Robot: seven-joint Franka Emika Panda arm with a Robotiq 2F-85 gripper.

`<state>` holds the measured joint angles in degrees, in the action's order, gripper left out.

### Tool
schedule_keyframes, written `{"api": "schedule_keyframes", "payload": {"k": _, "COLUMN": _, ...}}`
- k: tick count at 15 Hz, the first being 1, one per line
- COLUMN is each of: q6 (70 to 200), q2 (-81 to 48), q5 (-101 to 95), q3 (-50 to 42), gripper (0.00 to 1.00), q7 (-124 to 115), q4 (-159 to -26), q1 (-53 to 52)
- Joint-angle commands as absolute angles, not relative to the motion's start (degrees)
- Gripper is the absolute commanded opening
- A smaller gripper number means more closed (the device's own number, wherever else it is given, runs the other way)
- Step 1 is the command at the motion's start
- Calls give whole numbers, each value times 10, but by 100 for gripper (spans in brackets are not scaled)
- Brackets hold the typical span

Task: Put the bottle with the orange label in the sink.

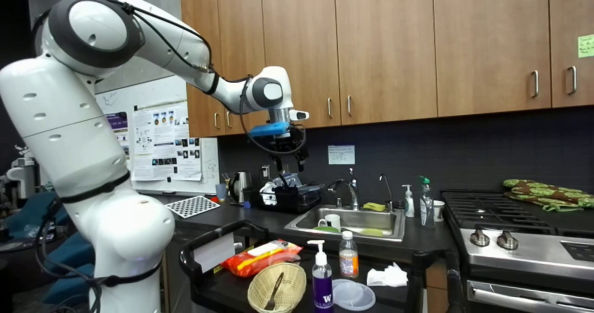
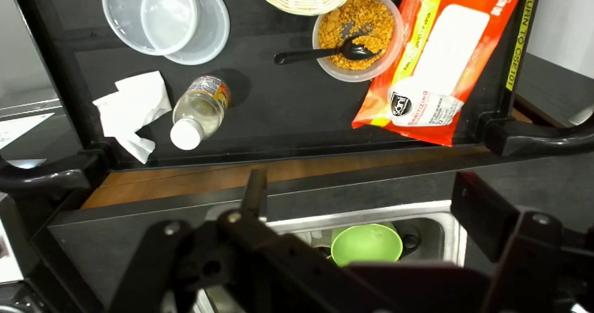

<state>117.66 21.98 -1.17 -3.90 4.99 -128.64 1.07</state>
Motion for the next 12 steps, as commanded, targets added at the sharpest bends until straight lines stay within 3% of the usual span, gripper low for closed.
{"api": "schedule_keyframes", "payload": {"k": 1, "q6": 1176, "q2": 219, "q5": -11, "q3": -37, "gripper": 100, "q7": 51, "q4": -1287, "q1": 13}}
{"api": "schedule_keyframes", "payload": {"k": 12, "q6": 1170, "q2": 216, "q5": -10, "q3": -39, "gripper": 100, "q7": 52, "q4": -1283, "q1": 15}}
